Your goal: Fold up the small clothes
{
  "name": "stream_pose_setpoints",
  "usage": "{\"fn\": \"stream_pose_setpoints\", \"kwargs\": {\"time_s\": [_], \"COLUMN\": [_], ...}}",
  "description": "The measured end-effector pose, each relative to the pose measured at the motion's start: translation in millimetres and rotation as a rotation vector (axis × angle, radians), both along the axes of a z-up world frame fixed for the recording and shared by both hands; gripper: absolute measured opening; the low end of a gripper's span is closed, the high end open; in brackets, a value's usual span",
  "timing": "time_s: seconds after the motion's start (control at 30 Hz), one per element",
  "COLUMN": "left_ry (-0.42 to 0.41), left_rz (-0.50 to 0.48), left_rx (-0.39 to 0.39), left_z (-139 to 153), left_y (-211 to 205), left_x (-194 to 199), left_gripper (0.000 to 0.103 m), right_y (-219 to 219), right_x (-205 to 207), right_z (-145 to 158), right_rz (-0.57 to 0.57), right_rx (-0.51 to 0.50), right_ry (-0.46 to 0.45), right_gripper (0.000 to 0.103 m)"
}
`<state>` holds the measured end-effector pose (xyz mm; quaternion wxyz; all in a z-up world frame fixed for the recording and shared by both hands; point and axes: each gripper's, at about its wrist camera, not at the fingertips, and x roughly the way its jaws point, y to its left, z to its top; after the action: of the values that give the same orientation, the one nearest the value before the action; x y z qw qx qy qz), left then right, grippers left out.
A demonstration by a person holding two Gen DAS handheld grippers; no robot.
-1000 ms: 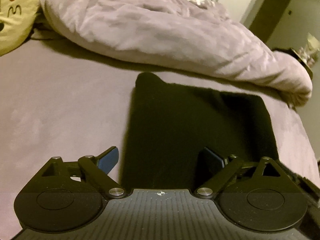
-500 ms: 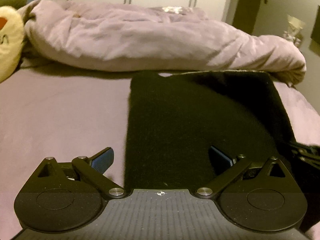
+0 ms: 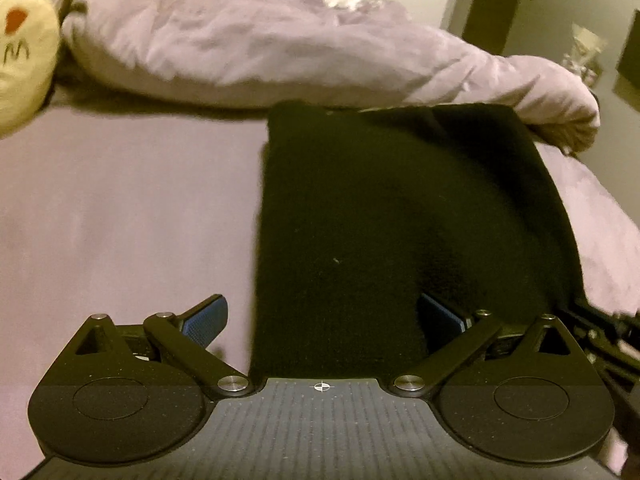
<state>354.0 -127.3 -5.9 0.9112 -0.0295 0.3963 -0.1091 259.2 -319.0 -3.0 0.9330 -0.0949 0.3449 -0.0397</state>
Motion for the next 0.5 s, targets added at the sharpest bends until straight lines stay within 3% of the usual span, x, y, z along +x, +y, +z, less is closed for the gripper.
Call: {"fn": "stream_pose_setpoints", "kwargs": {"time_s": [0.13,0.27,0.4,0.5], "left_ry": [-0.005,-0.050,0.026,0.034], "left_rz": [0.039,0.023,0.029,0.040], "left_rx": [-0.024,-0.016,-0.012,-0.034], "left_z": [13.3,23.8,5.5,-5.3], "left_y": [6.3,11.1,13.8,14.7], "left_x": [-7.6,-29.1,-33.9,-33.2], "left_gripper": [0.103,0.103,0.103,0.103], "right_y": [1.2,6.8,7.1,-2.7], "right_x": [-2.2,-31.2,-45.0,-47.2], "right_z": [14.1,30.8,12.9,-6.3], "right_rz": [0.001,-0.017,-0.034,-0.037], "right_rx": [0.016,0.077,0.072,0.085], "right_ry": [-0.013,-0.066,-0.007,0.000], "right_gripper": [0.017,0.018,0.019,0.019]}}
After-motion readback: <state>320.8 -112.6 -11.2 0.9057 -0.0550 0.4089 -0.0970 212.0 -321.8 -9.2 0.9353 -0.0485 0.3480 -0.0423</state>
